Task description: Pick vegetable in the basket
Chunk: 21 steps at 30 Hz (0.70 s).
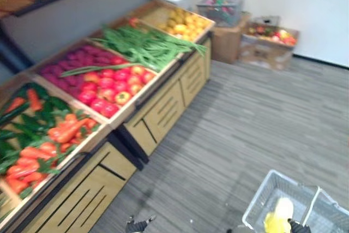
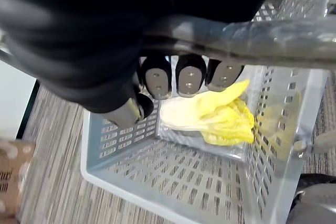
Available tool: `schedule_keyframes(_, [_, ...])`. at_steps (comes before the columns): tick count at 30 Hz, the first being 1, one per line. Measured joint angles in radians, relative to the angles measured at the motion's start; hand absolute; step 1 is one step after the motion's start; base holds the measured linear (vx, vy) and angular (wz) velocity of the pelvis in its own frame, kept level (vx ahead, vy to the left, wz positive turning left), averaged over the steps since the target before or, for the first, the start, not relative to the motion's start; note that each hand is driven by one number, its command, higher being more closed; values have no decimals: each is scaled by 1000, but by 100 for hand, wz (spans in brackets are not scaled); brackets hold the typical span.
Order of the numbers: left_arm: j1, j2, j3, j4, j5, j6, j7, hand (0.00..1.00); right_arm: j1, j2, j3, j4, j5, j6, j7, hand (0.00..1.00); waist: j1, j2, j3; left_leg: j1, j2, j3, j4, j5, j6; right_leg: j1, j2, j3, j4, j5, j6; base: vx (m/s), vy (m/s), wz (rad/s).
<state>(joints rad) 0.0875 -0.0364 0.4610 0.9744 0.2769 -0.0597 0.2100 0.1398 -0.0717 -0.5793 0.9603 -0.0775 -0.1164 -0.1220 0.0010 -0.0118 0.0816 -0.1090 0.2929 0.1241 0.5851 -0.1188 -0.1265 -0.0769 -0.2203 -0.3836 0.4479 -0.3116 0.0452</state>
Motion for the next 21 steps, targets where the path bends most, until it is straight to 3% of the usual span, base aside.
schedule_keyframes(2, [-7, -4, -4, 0, 0, -2, 0, 0, 7, 0, 6, 3, -1, 3, 0, 100, 1, -1, 0, -39, 0, 126, 18, -19, 21, 55, -16, -59, -39, 5, 10, 107, 29, 99])
schedule_keyframes(4, [-12, -12, -4, -7, 0, -4, 1, 0, 8, 2, 18, 2, -3, 4, 1, 100, 2, 4, 0, -88, -11, 306, -95, -1, 47, 96, -22, -139, -83, 18, 32, 71, 116, 98])
schedule_keyframes(6, [-15, -11, -4, 3, 1, -3, 1, 0, 9, 2, 11, 3, -3, 4, 1, 100, 2, 3, -2, -89, -34, 369, -192, 0, 78, 102, -25, -165, -84, 21, 42, 98, 195, 80])
schedule_keyframes(8, [-18, -8, -3, -1, 0, -7, 1, 0, -6, 28, 1, 1, -3, 3, 2, 100, 3, -23, -3, -73, -105, 356, -296, 14, 99, 104, -47, -156, -114, 40, 72, 114, 195, 73])
schedule_keyframes(9, [-26, -2, 5, -5, -1, -8, 1, 0, -19, 37, 3, 2, -5, 4, 8, 100, 20, -33, 4, -75, -121, 355, -301, 18, 105, 112, -51, -155, -141, 49, 83, 104, 130, 30])
schedule_keyframes(13, [-19, 12, 9, -6, 3, -6, 1, 0, -32, 42, 35, 1, -42, 1, 25, 100, 32, -30, 8, -42, -133, 358, -307, 17, 107, 169, -43, -128, -210, 96, 93, 61, 59, 3])
schedule_keyframes(17, [-16, 47, -44, 32, 4, -3, 1, 0, -44, 25, 44, 23, -43, -8, 38, 100, 29, -31, 1, -32, -162, 336, -392, 18, 105, 142, -45, -107, -194, 113, 100, -13, 5, 4])
schedule_keyframes(19, [-13, 56, -76, 48, 5, -3, 1, 0, -64, -6, 41, 39, -43, -7, 38, 100, 28, -22, 0, -19, -185, 325, -441, 18, 106, 66, -79, -74, -38, 124, 81, -45, 63, 6])
schedule_keyframes(21, [-12, 84, -126, 67, 4, 0, -2, 0, -74, -28, 38, 37, -42, -4, 34, 100, 26, -14, 4, 16, -188, 301, -486, 40, 100, -47, -103, 15, 199, 217, -39, -9, 107, 22])
